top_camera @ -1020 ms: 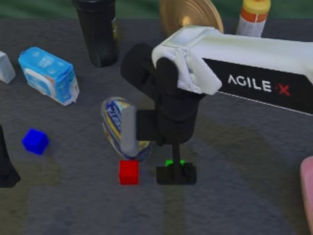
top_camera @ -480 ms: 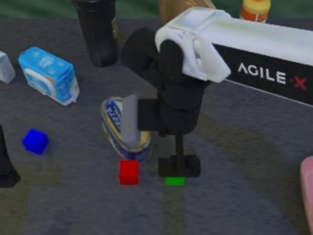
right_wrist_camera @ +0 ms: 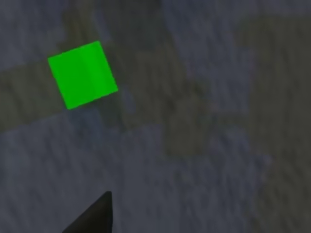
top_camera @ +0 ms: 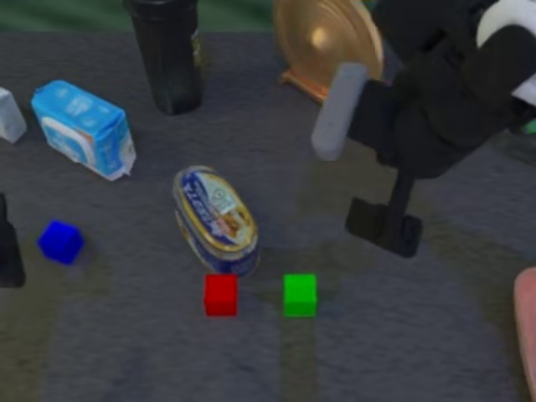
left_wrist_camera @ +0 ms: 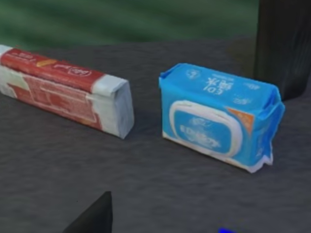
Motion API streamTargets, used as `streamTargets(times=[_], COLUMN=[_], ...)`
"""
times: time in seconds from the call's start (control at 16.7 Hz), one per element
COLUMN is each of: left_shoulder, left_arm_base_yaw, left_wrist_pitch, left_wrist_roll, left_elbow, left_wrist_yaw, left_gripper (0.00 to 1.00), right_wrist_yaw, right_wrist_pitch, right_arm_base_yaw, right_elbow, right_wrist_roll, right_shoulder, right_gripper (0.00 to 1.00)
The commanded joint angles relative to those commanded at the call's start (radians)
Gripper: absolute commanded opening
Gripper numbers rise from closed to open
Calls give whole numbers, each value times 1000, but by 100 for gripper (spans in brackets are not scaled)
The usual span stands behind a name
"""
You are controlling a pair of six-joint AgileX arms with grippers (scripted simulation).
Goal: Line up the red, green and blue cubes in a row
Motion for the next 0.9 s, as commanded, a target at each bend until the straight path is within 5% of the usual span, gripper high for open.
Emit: streamTargets(times=[0.42,0.9], left_shoulder=[692,1317], left_arm_base_yaw=[-22,-46], left_wrist_pitch=[-371,-719], left_wrist_roll=[101,199], left_elbow=[446,890], left_wrist_yaw=[-2,-1], left_gripper=[100,100], right_wrist_yaw=[-10,17], right_wrist_pitch=[373,769], right_arm_base_yaw=[-261,-514], right_elbow=[-597,-1213], right_wrist_roll=[242,505], right_shoulder=[-679,-1428], right_gripper=[100,100])
